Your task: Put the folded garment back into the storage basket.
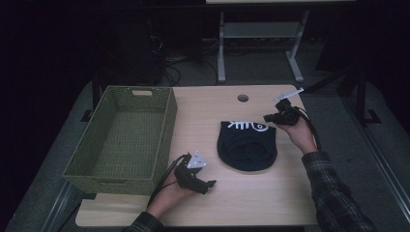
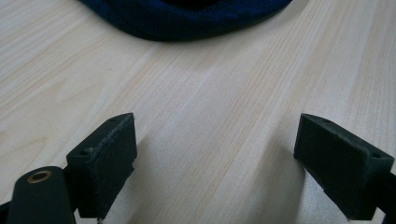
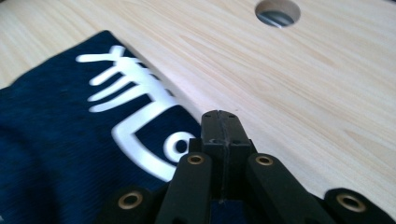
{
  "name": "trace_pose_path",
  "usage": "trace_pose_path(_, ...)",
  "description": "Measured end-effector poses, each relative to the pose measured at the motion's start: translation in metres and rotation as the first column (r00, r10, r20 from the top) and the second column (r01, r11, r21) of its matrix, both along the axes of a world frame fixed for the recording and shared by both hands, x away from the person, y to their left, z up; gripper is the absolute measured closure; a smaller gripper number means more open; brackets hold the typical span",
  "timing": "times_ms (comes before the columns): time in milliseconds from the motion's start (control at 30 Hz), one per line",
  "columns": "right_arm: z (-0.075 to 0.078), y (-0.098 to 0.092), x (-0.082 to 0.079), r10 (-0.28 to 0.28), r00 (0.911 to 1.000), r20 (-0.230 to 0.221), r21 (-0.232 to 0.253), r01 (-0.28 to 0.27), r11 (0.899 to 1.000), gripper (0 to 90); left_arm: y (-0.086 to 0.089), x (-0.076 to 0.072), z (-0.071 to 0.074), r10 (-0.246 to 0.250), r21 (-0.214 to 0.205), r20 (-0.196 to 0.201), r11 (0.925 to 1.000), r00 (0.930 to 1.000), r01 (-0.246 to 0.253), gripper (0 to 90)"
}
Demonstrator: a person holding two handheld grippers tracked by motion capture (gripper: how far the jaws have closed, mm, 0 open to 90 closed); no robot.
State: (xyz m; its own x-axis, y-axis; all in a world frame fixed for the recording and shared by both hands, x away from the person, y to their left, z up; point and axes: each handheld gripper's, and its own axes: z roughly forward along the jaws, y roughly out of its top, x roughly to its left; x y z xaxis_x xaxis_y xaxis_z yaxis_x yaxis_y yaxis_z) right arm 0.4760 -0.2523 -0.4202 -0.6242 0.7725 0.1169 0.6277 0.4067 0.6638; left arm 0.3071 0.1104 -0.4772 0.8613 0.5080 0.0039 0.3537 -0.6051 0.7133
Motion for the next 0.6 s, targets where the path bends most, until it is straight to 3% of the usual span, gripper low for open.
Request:
trace_pose_path(133, -0.010, -0.005, 0.009, -0.015, 0.9998, -0.011, 0.004, 0.015, 1.000, 90.0, 0.000, 0.000, 0.000, 0.003, -0.006, -0.002, 1.0000, 1.0000, -0.003, 12.2)
trace_pose_path(300, -0.029, -0.009, 0.017, -0.028, 0.9979, -0.059, -0.024, 0.027, 0.999, 90.0, 0.000, 0.000, 0.000, 0.003, -0.006, -0.002, 1.0000, 1.0000, -0.003, 12.2)
trace_pose_path(600, -0.033, -0.012, 0.014, -0.025, 0.9967, -0.077, -0.056, 0.021, 0.998, 90.0, 0.000, -0.001, 0.000, 0.004, -0.006, -0.002, 1.0000, 1.0000, -0.004, 12.2)
